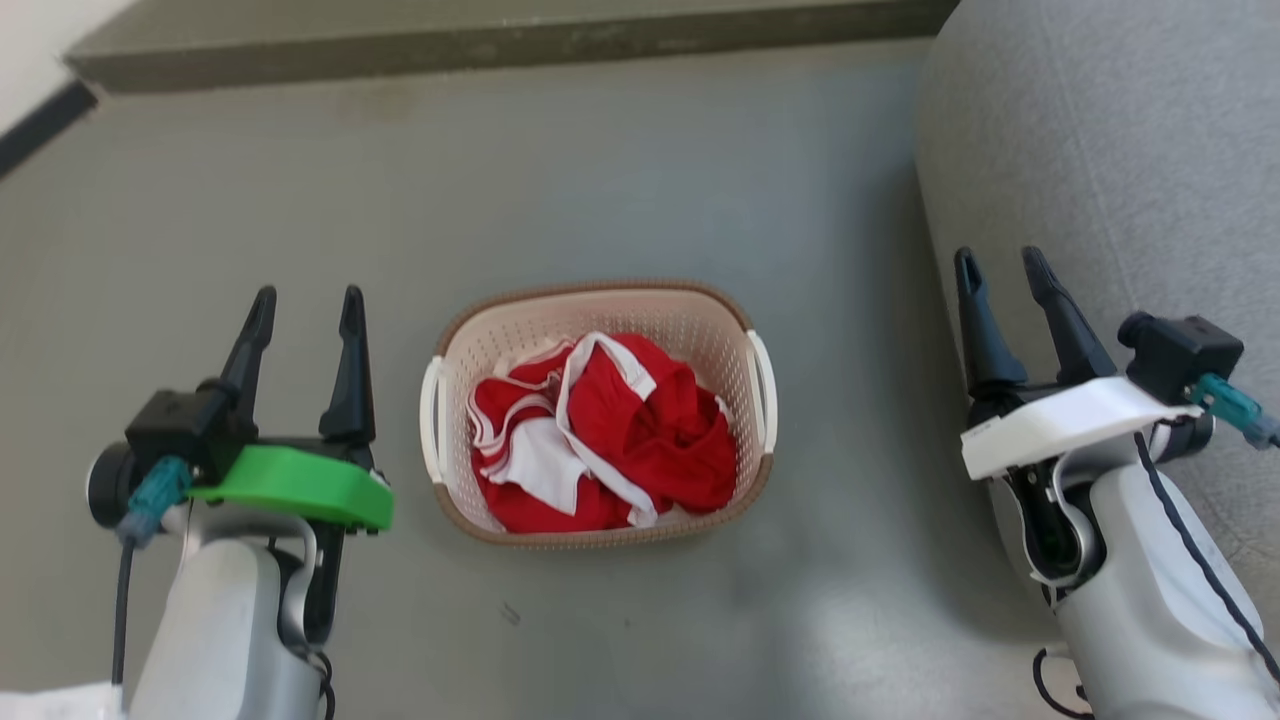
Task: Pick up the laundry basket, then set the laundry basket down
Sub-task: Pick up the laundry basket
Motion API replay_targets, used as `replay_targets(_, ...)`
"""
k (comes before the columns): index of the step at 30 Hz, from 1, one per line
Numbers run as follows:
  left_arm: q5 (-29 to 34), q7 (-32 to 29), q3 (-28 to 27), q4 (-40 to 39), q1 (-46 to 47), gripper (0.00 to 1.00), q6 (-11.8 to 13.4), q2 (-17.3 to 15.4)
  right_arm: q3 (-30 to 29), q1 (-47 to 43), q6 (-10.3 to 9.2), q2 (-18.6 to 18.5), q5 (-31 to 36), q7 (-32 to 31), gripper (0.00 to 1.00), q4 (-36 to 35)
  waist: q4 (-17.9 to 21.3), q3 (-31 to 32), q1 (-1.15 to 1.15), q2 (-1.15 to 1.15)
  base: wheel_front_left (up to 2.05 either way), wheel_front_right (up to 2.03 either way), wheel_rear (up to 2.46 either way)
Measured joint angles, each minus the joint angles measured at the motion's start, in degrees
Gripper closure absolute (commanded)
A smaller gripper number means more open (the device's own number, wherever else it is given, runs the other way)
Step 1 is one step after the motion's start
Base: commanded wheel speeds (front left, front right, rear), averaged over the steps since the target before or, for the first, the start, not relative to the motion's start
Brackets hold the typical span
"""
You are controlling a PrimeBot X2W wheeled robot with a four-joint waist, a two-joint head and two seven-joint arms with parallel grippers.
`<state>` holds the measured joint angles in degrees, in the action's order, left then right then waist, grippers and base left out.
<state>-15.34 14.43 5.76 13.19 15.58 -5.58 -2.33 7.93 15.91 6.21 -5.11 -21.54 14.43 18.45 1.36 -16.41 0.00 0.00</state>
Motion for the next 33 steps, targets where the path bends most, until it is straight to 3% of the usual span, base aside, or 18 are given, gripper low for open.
replay_targets(33,-1.37,-1.19,2.07,27.24,24.16,0.0,-1.43,0.65,9.34,23.06,0.85,0.37,-2.44,-2.14,0.0,22.69,-0.89,-22.6,0.0,0.0,0.0,0.0,0.0)
